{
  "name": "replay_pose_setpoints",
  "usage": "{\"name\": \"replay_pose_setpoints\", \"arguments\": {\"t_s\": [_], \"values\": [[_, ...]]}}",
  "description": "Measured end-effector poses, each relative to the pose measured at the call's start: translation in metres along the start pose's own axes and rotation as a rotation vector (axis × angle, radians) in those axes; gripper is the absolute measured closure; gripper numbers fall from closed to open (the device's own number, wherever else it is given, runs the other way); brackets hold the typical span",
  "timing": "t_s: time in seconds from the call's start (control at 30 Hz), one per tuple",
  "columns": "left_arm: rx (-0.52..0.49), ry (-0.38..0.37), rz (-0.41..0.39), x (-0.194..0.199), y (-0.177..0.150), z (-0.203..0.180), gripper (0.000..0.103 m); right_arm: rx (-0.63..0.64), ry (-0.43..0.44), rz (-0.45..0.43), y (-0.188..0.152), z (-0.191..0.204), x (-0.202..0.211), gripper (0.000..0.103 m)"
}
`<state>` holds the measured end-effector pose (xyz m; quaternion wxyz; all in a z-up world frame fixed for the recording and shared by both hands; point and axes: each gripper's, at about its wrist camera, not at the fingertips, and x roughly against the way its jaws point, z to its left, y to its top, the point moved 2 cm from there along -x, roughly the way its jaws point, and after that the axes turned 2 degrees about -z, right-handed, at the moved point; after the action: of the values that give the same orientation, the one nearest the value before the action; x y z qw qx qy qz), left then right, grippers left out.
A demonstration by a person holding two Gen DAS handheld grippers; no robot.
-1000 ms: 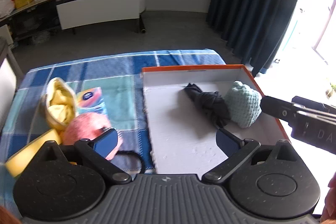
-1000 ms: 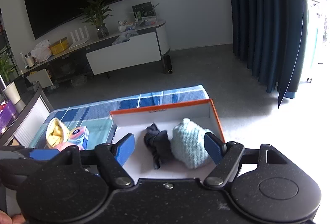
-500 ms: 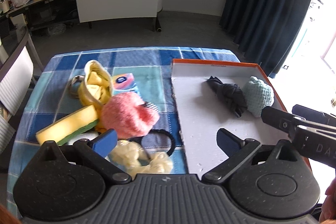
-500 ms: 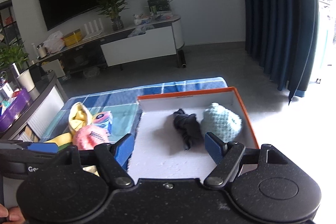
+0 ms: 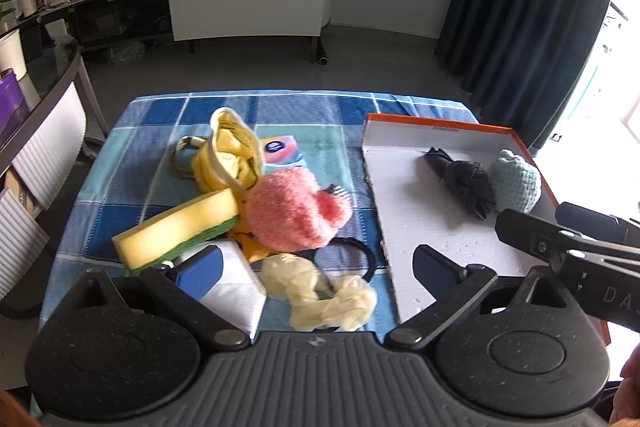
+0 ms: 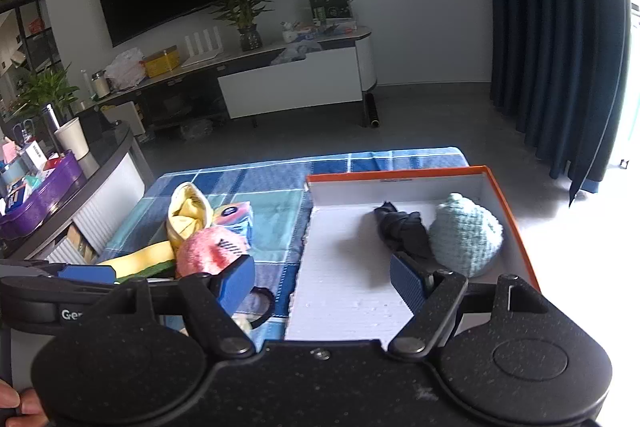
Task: Organize soft objects
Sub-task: 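Move both tools back over the pile of soft items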
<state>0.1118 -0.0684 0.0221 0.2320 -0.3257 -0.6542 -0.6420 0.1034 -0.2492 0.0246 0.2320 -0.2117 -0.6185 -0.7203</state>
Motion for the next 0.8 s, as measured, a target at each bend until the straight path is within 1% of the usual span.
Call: {"name": "replay_pose_setpoints", "arguments": {"t_s": [0.8], "values": [[0.060, 0.055, 0.008, 0.010, -0.013, 0.055, 0.000, 0.075, 0.069, 0.043, -0.008, 0.053, -0.017, 0.015]]}}
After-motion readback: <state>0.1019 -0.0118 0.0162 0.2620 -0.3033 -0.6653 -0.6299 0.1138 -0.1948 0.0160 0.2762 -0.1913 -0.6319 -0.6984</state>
